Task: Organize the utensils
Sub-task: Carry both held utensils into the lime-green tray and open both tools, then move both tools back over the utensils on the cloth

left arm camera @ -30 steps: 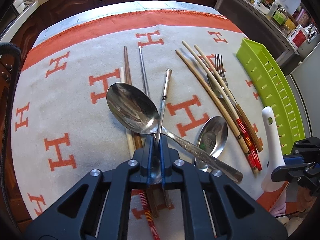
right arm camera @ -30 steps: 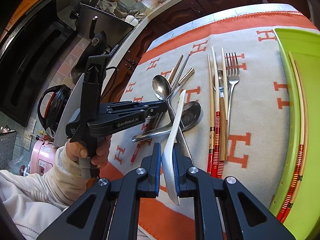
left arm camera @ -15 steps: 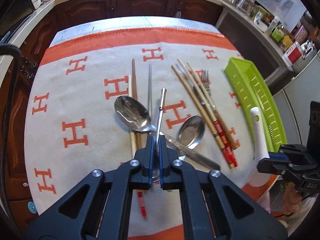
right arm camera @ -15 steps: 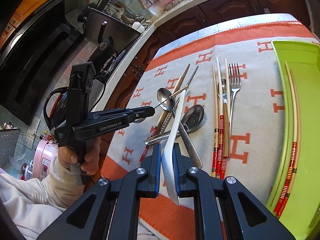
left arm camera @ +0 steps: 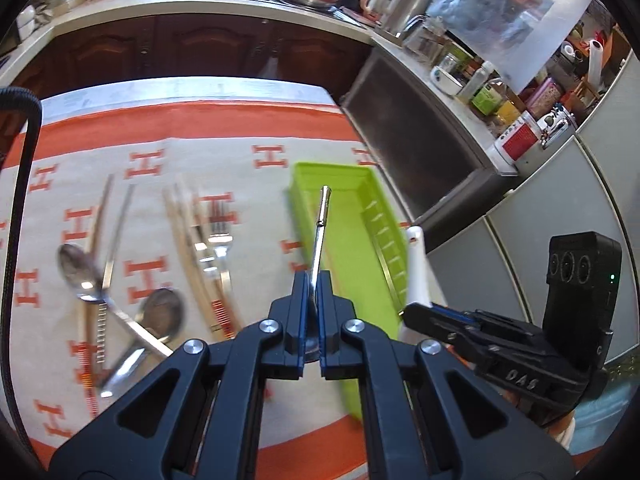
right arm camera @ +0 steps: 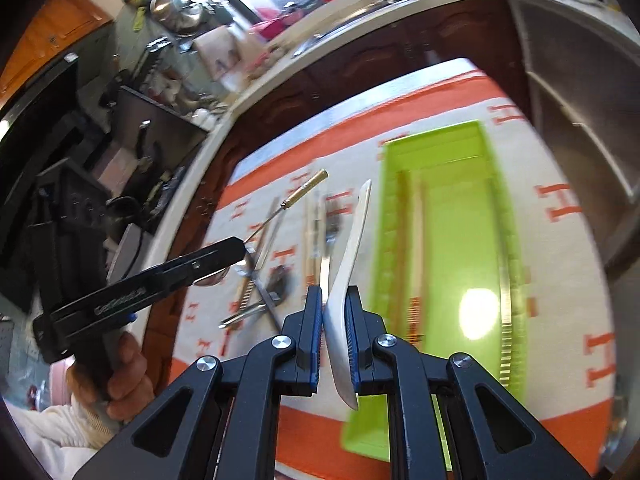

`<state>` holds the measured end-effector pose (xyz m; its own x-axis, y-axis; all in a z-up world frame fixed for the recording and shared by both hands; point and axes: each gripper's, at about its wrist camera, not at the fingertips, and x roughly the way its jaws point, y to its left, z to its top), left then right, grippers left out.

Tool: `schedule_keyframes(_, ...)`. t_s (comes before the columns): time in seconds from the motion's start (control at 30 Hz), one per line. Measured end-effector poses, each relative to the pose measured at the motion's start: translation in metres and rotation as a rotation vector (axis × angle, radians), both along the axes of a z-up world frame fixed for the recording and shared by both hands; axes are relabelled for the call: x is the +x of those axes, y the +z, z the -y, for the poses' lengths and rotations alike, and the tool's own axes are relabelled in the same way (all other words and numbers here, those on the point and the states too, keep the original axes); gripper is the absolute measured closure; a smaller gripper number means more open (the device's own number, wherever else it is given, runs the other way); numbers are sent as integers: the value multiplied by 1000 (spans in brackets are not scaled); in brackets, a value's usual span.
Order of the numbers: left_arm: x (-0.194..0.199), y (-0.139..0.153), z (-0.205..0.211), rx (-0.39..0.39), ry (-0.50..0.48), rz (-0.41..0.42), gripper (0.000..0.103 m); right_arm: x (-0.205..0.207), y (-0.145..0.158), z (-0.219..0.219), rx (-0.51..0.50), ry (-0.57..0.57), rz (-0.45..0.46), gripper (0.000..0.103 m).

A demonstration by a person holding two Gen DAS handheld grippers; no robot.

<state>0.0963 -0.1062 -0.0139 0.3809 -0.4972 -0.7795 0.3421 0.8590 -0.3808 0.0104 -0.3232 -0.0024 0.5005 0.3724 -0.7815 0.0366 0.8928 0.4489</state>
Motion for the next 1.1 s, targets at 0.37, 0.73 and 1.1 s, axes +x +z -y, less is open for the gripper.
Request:
schedule_keyframes(0.37,-3,-66,87,53,-102,-110,101,29,-48,30,-193,-13,-201,88)
schedule_keyframes(0.73,-16,-54,67,97,-138,-56,100,17,-39,24,-197,-55,-105,59)
schedule_keyframes(1.1,-21,-19,-19,90,-64,-53,96,-9,4,-49,-263,15,12,59)
